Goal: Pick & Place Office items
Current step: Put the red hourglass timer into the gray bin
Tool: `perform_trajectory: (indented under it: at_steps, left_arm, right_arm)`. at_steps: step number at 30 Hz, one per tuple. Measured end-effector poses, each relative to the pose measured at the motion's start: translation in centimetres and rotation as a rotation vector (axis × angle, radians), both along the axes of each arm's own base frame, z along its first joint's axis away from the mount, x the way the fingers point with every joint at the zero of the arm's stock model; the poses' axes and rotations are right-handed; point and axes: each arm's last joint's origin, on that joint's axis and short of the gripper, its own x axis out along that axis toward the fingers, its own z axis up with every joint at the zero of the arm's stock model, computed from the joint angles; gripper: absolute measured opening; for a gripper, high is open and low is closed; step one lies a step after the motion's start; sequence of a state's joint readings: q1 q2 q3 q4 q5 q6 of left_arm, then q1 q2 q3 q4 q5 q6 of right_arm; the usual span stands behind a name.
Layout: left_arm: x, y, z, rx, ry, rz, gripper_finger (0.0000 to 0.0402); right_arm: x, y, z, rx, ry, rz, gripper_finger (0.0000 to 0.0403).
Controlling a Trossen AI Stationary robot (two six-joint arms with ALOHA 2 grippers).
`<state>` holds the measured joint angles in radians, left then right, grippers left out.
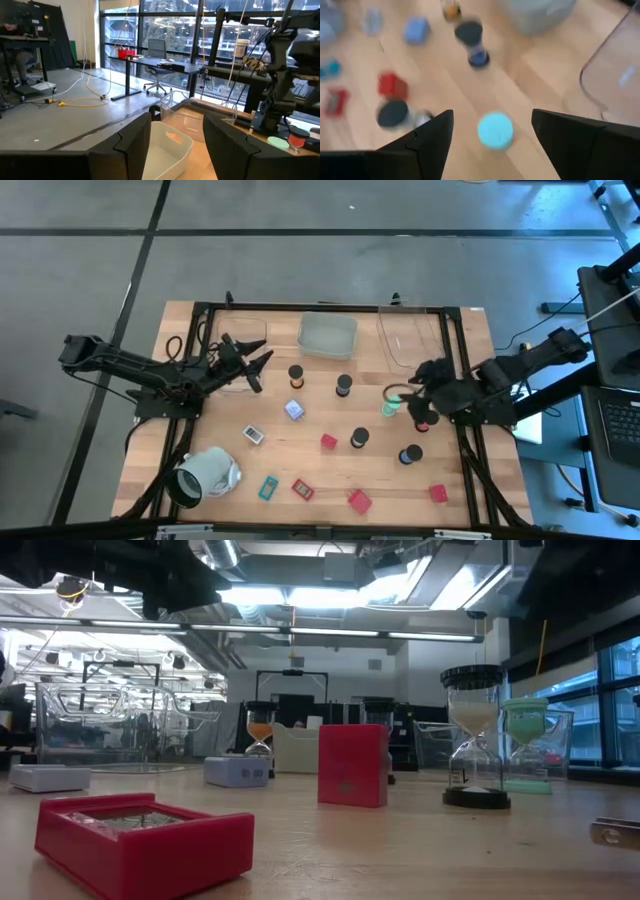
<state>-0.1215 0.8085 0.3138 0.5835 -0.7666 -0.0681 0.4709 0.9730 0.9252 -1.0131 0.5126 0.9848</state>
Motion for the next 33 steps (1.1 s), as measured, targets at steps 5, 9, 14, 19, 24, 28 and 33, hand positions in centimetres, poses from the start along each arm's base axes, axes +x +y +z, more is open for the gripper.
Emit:
perform_trajectory:
  at_steps: [5,9,14,19,24,28,33]
  left_arm:
    - [0.0,0.0,0.0,0.000,0.001,0.000,0.0178]
    - [0.0,0.0,0.0,0.001,0.002,-0.001,0.0178]
    - [0.0,0.0,0.0,0.001,0.003,-0.001,0.0178]
    - [0.0,0.0,0.0,0.002,0.004,-0.001,0.0178]
    - [0.0,0.0,0.0,0.002,0.006,-0.001,0.0178]
    - [0.0,0.0,-0.1,0.003,0.009,-0.001,0.0178]
    - [0.0,0.0,-0.1,0.004,0.016,-0.001,0.0178]
  right_arm:
    - [0.9,0.9,-1.4,0.008,0.222,0.098,0.0274]
    - [1.1,1.5,-2.7,0.080,0.401,0.177,0.0274]
    - [1.2,1.9,-3.4,0.182,0.506,0.165,0.0274]
    - [1.1,1.7,-3.6,0.154,0.506,0.040,0.0275]
    - [0.7,1.4,-3.6,0.157,0.530,-0.058,0.0296]
    - [0.5,1.4,-3.6,0.184,0.549,-0.110,0.0329]
    - [0.2,1.2,-4.6,0.198,0.559,-0.205,0.0351]
